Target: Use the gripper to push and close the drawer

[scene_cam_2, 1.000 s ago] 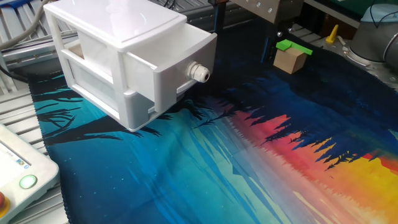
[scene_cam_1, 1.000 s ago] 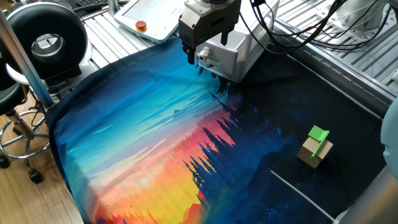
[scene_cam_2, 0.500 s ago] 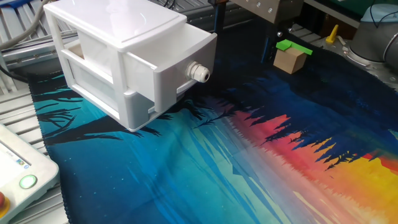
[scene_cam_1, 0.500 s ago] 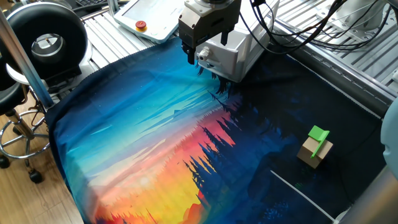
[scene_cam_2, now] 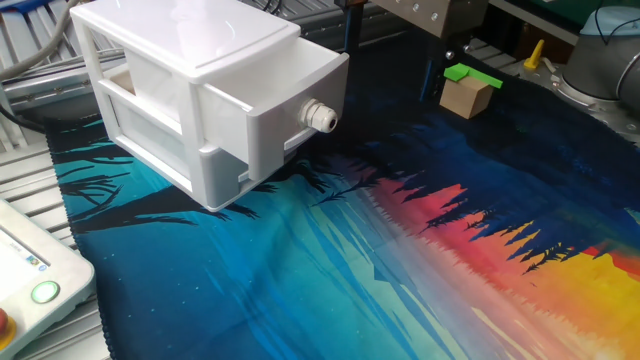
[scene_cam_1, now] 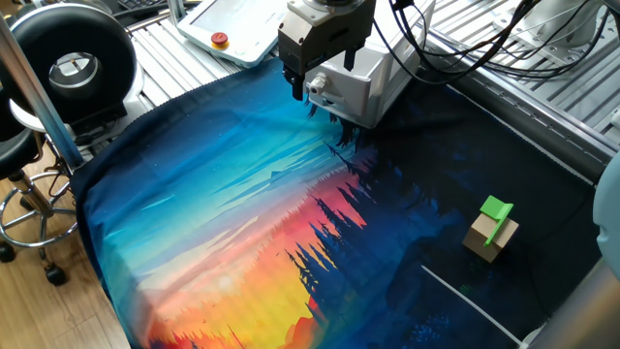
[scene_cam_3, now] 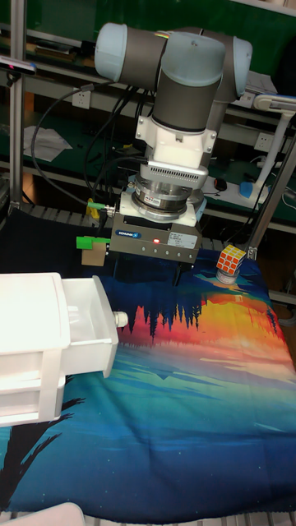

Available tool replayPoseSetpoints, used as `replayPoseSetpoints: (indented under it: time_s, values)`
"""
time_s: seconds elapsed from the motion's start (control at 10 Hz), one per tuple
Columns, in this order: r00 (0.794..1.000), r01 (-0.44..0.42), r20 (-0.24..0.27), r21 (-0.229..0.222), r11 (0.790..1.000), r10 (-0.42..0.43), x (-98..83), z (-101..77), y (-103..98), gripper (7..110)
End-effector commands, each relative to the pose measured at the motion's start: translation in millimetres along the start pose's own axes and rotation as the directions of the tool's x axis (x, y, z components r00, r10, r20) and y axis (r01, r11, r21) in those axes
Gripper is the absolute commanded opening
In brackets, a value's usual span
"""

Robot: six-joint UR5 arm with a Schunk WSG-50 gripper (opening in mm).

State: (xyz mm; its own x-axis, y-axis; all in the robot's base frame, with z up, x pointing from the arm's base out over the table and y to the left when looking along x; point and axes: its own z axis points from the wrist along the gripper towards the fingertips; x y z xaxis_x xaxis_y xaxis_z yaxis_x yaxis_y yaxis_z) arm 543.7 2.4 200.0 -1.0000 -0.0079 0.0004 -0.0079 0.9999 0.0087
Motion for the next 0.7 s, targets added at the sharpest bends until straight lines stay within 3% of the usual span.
replayPoseSetpoints:
  time_s: [0.0,0.1,0.6]
  values:
    - [0.94,-0.336,-0.064,-0.031,0.941,0.334,12.6,-0.4,14.8,109]
    - [0.94,-0.336,-0.064,-0.031,0.941,0.334,12.6,-0.4,14.8,7]
    - [0.941,-0.335,-0.064,-0.031,0.942,0.333,12.9,-0.1,14.4,7]
